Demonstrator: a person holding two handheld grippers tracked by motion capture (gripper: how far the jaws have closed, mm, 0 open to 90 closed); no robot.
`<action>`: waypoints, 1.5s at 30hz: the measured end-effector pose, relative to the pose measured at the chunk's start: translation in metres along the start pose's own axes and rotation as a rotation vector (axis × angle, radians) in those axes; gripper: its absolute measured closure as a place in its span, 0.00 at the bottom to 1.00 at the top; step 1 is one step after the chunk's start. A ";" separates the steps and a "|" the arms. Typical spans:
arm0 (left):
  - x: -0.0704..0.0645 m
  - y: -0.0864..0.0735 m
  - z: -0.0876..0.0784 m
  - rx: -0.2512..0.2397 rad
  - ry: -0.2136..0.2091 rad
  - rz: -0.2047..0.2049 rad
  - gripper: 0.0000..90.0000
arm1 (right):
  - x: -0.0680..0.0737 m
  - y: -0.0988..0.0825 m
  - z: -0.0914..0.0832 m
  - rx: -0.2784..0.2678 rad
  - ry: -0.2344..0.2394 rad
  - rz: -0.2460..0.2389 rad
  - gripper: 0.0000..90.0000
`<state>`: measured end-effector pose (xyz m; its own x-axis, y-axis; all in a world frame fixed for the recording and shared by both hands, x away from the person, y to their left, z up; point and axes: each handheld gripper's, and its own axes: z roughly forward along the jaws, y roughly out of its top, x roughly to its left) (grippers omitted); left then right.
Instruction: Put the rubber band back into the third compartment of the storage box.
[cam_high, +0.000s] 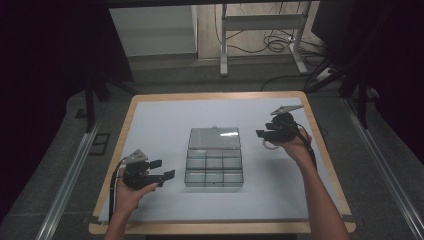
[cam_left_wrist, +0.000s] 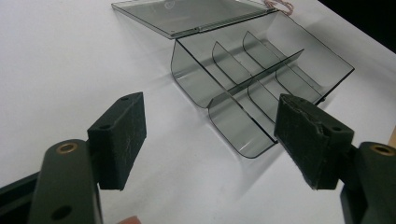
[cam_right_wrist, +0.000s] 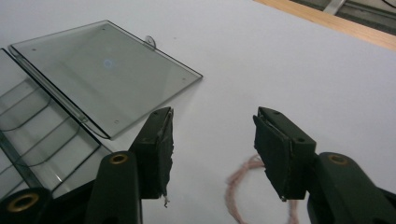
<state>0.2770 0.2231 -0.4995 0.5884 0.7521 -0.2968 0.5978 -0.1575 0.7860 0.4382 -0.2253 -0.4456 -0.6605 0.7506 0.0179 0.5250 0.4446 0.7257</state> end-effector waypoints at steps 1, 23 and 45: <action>0.000 0.000 0.000 -0.001 0.000 0.001 0.28 | -0.002 -0.001 0.000 0.004 -0.001 0.009 0.52; -0.001 0.000 -0.001 -0.003 0.000 0.002 0.28 | -0.007 -0.012 0.025 0.171 -0.049 0.034 0.63; 0.000 0.000 -0.002 -0.006 0.007 -0.003 0.27 | -0.014 -0.017 0.051 0.272 -0.063 0.141 0.78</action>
<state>0.2760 0.2239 -0.4983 0.5827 0.7571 -0.2953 0.5960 -0.1512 0.7886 0.4659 -0.2186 -0.4939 -0.5406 0.8394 0.0566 0.7392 0.4418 0.5082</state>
